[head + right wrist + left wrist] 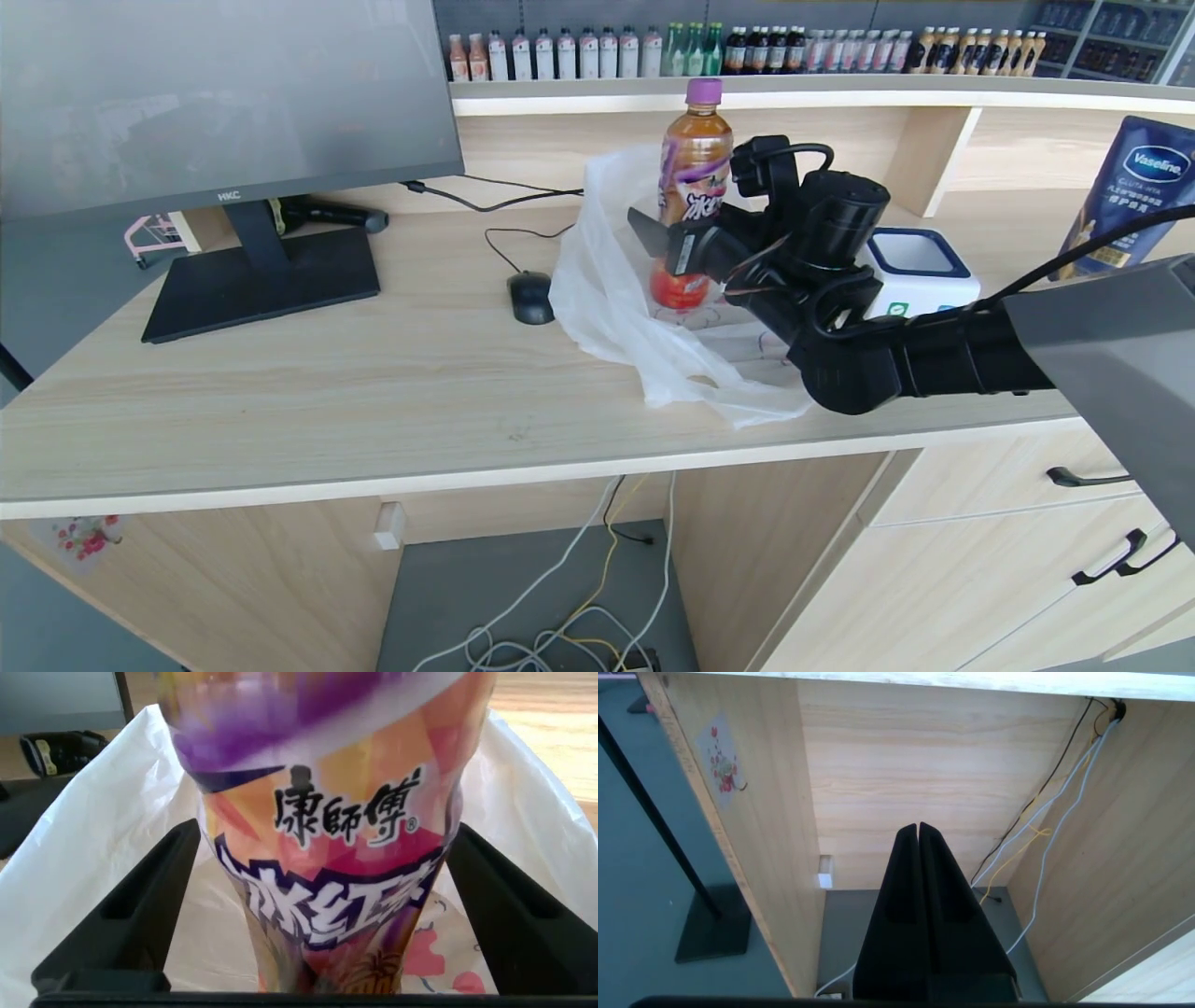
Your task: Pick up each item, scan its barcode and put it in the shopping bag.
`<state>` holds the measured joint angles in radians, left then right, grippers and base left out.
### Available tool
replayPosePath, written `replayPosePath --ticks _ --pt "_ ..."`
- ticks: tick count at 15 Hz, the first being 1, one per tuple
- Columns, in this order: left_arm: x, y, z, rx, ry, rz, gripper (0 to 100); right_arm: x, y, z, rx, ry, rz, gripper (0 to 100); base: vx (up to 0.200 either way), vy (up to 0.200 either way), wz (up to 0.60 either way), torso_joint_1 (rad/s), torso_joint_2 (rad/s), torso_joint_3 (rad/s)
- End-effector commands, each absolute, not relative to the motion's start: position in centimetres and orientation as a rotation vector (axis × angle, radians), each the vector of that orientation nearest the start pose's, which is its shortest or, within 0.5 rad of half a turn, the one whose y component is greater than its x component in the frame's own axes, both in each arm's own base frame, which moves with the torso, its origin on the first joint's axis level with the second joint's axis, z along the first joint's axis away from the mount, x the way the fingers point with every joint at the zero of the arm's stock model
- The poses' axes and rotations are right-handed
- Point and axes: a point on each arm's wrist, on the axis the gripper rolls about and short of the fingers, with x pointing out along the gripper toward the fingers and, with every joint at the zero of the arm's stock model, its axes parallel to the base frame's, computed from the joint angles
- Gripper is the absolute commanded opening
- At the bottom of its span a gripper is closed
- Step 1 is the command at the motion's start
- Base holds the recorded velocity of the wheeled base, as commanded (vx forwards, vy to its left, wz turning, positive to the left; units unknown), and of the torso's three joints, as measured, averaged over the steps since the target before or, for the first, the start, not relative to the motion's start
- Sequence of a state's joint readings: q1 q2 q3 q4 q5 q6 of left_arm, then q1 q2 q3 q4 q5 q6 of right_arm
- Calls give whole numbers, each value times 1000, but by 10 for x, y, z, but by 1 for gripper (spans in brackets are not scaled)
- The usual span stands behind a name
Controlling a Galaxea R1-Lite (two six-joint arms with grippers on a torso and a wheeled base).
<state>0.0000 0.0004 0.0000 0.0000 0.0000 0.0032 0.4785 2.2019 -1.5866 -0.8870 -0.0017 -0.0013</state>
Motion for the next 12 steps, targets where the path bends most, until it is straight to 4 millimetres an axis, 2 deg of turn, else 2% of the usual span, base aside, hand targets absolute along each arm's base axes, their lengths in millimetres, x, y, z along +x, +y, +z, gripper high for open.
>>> replayPosePath --ticks 1,9,11,12 --pt "-23 0 75 3 0 0 0 408 213 235 67 -279 475 100 0 0 0 0 0 0" --pt "-23 0 75 3 0 0 0 396 206 245 74 -315 474 100 0 0 0 0 0 0" --pt "-23 0 75 3 0 0 0 376 196 257 77 -327 472 100 0 0 0 0 0 0" --pt "-23 0 75 3 0 0 0 374 195 258 76 -326 472 100 0 0 0 0 0 0"
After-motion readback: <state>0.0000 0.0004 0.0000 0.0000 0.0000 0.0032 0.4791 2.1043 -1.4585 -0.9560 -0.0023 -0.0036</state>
